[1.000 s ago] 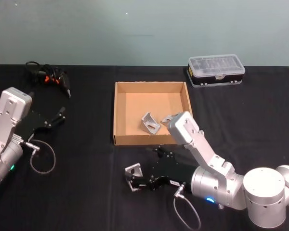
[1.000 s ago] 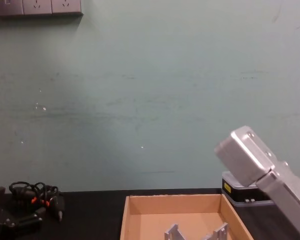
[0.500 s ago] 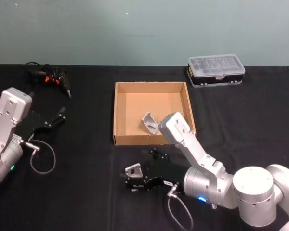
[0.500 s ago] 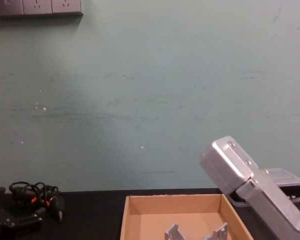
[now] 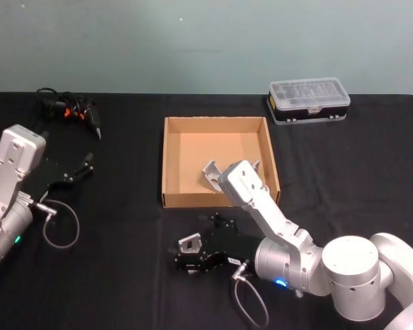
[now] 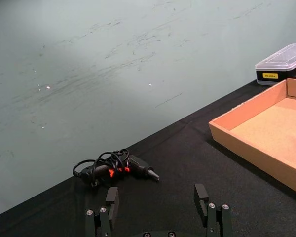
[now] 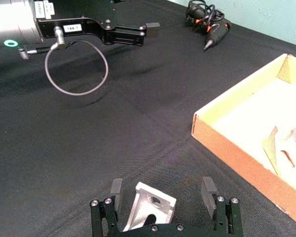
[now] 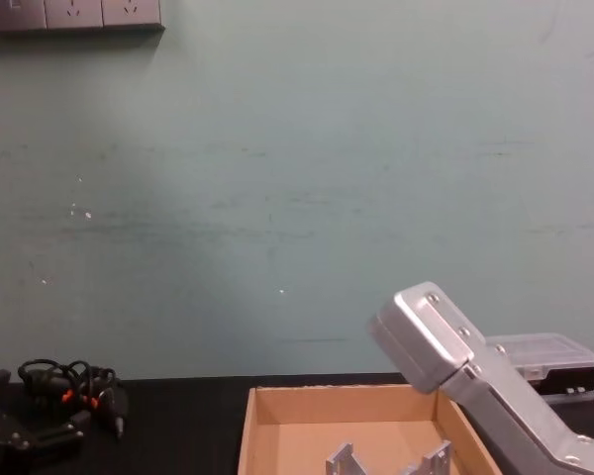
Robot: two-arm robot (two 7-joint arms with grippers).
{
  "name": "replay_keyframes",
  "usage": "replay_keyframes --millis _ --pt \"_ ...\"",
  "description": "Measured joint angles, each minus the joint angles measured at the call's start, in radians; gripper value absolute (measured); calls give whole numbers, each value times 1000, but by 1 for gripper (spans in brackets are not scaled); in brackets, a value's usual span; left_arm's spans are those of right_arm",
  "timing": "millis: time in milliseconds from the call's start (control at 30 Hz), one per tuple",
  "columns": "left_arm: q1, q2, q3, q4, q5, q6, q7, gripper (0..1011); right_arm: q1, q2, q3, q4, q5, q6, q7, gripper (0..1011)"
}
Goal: Use one hand to pick up the angle iron from the table and place it into the box.
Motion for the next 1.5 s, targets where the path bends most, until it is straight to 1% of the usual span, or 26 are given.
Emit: replay_keyframes --millis 467,533,600,633,667,733,767,833,933,967,1000,1033,1100,1200,1500 --pt "0 0 0 0 0 0 0 1000 8 -16 -6 17 -15 5 6 996" --pt "0 0 0 0 0 0 0 1000 8 -15 -6 17 -16 5 8 965" --pt "0 0 0 0 0 0 0 1000 7 -15 -5 16 -17 4 9 907" --pt "0 0 0 0 0 0 0 1000 6 -14 -4 15 -18 3 10 907" --pt "0 0 0 0 0 0 0 1000 6 -14 -4 14 -18 1 11 862" --pt "0 0 0 0 0 0 0 1000 6 -14 -4 13 -19 -1 13 820" --pt "0 0 0 0 0 0 0 1000 6 -14 -4 12 -20 -3 15 768" --pt "0 0 0 0 0 0 0 1000 7 -13 -4 12 -20 -5 17 733" --pt "0 0 0 0 0 0 0 1000 8 -12 -6 10 -22 -8 22 622" --pt "0 0 0 0 0 0 0 1000 8 -12 -6 10 -22 -8 22 622" --pt "0 0 0 0 0 0 0 1000 8 -12 -7 9 -22 -9 23 553" --pt "0 0 0 0 0 0 0 1000 8 -12 -7 9 -22 -9 23 553" --pt "0 0 0 0 0 0 0 1000 9 -11 -8 9 -24 -12 25 450" --pt "0 0 0 0 0 0 0 1000 9 -12 -10 9 -25 -14 26 422" --pt "0 0 0 0 0 0 0 1000 5 -10 -12 6 -27 -21 30 421"
